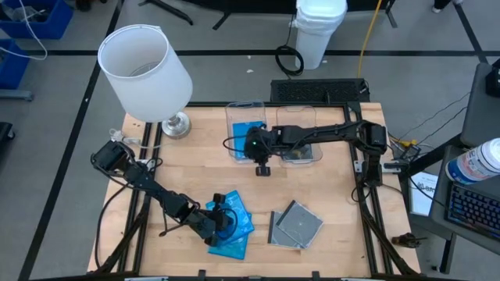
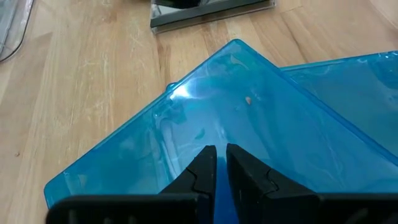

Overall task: Pick & place jewel cases by type
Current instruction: Adjust the left transparent bin

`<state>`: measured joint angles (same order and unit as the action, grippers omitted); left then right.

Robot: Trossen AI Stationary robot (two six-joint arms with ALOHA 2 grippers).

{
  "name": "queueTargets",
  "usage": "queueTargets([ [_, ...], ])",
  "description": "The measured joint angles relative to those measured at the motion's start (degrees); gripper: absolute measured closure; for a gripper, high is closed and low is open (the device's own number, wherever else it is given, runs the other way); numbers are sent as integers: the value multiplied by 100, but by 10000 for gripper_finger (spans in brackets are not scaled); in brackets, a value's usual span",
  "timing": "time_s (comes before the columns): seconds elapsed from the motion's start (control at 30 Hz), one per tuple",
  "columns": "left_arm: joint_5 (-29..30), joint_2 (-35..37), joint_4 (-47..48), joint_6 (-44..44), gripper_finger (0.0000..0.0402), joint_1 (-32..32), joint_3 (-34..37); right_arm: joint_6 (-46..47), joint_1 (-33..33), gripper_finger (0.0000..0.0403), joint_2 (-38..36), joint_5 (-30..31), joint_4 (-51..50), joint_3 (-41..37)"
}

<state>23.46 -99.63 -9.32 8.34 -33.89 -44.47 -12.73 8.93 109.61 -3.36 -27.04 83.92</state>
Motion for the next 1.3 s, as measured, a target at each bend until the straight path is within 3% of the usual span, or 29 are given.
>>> queueTargets([
  [0.17, 2, 0, -23, 2, 355, 0, 0, 339, -29, 399, 3, 0, 247, -17],
  [0.63, 2, 0, -37, 38, 355, 0, 0, 803, -70, 400, 3, -15, 507, -22],
  [0.97, 2, 0, -36, 84, 355, 0, 0, 852, -158, 400, -19, -336, 1324, -606],
  [1.1, 2, 0, -34, 80, 355, 1, 0, 720, -160, 378, -16, -173, 1280, -651],
  [1.3, 2, 0, -35, -51, 355, 7, 0, 743, -162, 300, -46, -157, 1257, -654],
])
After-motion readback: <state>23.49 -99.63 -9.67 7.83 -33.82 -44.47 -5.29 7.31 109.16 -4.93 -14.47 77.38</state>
